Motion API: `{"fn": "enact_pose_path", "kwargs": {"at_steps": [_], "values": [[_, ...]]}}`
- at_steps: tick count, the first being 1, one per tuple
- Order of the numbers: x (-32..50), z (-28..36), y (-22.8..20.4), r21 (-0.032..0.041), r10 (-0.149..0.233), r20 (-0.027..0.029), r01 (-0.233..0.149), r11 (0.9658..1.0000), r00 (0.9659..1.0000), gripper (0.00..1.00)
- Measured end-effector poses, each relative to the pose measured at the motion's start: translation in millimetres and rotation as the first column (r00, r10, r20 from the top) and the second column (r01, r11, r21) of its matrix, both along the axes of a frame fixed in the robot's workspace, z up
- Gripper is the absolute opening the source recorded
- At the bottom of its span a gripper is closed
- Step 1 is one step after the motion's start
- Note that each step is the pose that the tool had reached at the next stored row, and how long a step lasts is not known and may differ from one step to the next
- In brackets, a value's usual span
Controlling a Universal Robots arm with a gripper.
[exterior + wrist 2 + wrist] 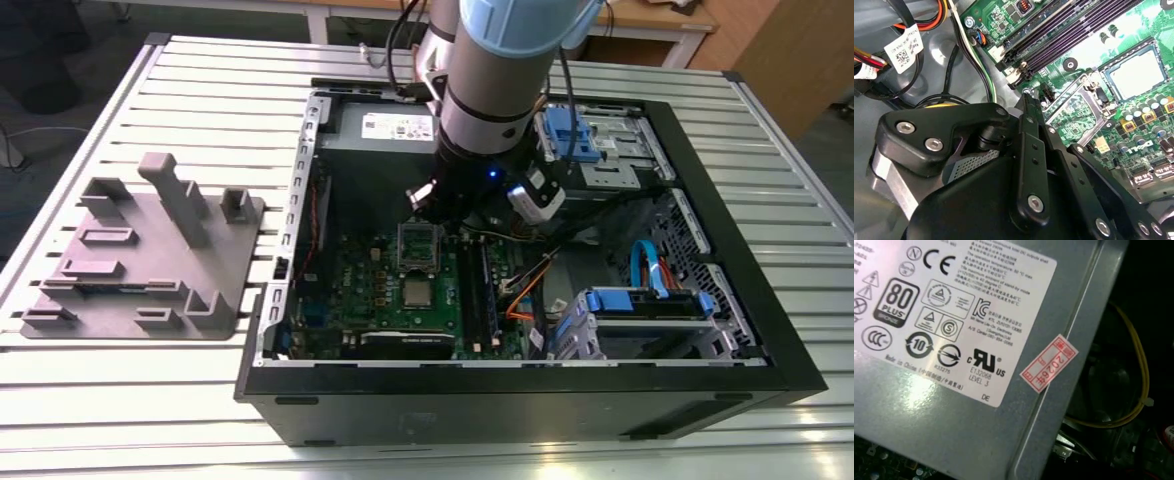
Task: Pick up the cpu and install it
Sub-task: 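Close the cpu cover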
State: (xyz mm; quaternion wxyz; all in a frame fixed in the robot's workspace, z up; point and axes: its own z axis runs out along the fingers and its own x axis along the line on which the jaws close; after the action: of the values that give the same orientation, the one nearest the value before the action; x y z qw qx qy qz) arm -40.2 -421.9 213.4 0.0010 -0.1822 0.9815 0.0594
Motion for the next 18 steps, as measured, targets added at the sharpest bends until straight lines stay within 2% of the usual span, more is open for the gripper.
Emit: {"fn": "enact_pose_path", "kwargs": {"at_steps": [3, 13, 18], "values": [[0.0, 0.1, 0.0, -0.0001, 0.003, -0.0001, -0.003, 1.0, 1.0, 0.11], [0.0, 5.8, -0.7, 0.0005, 0.067, 0.0001, -0.067, 0.9977, 0.9977, 0.11], [0.0, 5.8, -0.8, 0.0008, 0.073, 0.0001, -0.073, 0.9973, 0.9973, 0.11]]}}
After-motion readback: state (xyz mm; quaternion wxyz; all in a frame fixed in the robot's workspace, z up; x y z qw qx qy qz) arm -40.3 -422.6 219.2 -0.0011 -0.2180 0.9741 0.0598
